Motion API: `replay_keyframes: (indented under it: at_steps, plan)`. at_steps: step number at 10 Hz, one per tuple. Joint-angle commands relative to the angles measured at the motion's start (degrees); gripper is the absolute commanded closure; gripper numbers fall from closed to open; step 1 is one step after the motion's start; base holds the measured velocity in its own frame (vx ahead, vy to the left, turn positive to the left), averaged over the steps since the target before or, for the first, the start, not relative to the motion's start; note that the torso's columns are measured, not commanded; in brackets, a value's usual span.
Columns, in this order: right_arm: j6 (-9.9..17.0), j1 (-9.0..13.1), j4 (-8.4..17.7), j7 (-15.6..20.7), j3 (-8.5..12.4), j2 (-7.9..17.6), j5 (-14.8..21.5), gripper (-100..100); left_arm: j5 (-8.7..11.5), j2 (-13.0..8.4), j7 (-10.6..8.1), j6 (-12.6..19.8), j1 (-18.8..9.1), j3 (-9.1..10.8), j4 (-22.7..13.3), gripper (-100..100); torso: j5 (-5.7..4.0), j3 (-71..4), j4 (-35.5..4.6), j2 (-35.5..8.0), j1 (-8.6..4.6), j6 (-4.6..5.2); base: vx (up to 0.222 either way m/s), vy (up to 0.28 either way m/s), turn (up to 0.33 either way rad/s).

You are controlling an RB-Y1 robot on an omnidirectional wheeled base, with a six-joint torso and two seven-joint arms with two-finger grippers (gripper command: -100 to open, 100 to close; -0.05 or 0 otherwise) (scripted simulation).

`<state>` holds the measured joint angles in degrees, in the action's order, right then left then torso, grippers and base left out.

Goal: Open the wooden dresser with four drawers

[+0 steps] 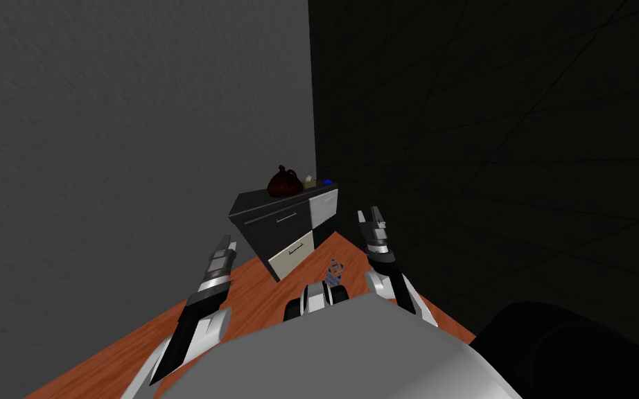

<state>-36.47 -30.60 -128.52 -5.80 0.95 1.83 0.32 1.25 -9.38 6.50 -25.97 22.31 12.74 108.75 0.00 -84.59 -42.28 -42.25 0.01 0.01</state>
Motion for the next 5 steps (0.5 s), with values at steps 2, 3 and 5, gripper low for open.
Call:
replay_keyframes:
  at_steps: [2,3,5]
  plan:
    - [0.00,0.00,0.00,0.00,0.00,0.00,0.00,0,0.03,0.26,0.07,0.09,-0.05,0.02,-0.17,-100,0.02,-0.01,0.01,0.01,0.07,-0.01,0.012,-0.009,-0.006]
    - [0.00,0.00,0.00,0.00,0.00,0.00,0.00,0,0.18,0.53,0.05,0.36,-0.17,0.19,-0.38,-100,0.00,0.03,-0.01,-0.05,-0.02,-0.02,0.020,-0.020,0.014]
    - [0.00,0.00,0.00,0.00,0.00,0.00,0.00,0,0.18,0.53,0.05,0.36,-0.17,0.19,-0.38,-100,-0.01,0.02,-0.01,-0.03,-0.03,-0.01,0.021,-0.017,0.001]
